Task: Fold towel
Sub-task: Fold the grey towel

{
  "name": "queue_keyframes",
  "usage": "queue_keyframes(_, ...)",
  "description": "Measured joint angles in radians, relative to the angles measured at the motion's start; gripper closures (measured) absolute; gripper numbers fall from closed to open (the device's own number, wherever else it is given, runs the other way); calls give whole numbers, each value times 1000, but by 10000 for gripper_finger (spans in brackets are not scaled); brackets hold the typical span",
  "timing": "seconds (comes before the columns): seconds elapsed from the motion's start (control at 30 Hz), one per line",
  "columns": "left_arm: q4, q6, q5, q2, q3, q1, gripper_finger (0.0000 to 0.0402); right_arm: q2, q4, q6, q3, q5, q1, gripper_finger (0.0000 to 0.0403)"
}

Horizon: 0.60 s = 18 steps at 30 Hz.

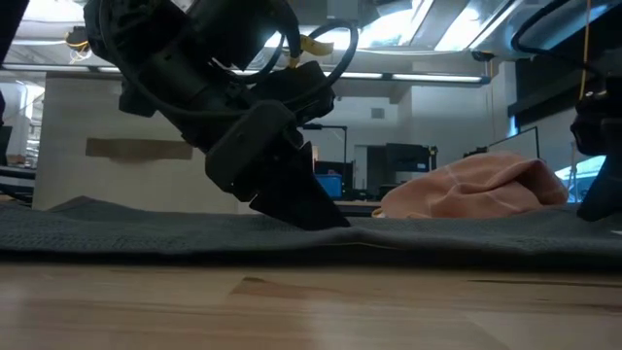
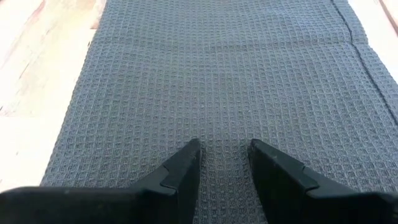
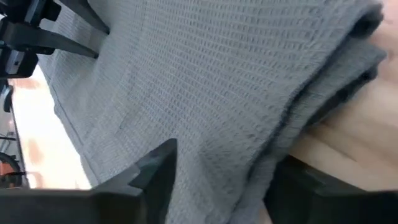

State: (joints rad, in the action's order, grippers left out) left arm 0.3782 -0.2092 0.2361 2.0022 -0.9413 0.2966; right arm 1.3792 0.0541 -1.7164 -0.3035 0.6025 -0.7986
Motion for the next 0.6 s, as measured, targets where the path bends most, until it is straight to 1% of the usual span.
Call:
queue_keyframes(0.1,1,0,0,0,0,0,270,2,-5,17,2,25,0,265)
queue_keyframes(0.23,28,2,-2,1,1,0,270,3,-16,55,4,33,2,365)
queue_keyframes(0.27,37,5,-3,1,-2,3,270,3,-18,65,5,35,3,382)
queue_keyframes(0.3,49,9,-2,1,-7,4,270,3,-17,72,5,35,2,388)
queue_keyframes(0.43,87,20,-4,1,-54,5,270,2,-14,72,4,34,3,375)
queue_keyframes(0.6,85,25,-3,41,-91,2,270,-11,-17,73,3,34,2,394)
